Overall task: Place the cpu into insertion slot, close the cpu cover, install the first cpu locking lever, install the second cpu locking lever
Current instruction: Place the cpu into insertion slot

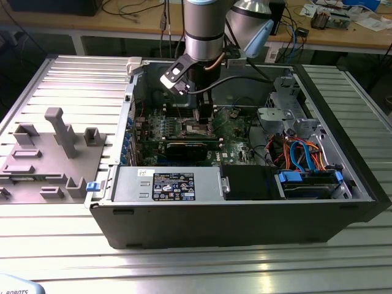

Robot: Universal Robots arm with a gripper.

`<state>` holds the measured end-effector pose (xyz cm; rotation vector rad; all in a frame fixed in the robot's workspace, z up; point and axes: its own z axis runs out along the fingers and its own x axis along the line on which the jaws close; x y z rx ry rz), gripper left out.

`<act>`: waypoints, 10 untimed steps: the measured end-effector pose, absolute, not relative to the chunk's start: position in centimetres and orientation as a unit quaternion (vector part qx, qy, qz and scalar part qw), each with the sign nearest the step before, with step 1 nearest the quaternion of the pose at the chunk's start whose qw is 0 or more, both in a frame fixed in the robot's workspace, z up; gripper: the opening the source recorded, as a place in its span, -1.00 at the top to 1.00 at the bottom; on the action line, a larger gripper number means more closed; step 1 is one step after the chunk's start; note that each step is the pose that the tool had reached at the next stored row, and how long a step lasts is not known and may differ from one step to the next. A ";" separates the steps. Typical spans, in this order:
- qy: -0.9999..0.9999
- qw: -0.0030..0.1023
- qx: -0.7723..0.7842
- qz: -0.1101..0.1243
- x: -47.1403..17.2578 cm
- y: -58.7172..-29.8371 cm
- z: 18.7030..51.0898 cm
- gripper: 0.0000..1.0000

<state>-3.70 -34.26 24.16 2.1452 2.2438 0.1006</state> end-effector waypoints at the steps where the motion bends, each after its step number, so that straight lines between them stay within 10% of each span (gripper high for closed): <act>1: 0.722 0.018 0.691 0.032 -3.7 -34.3 24.2 -0.08; 10: 0.722 0.018 0.691 0.032 -4.1 -34.3 24.0 -0.08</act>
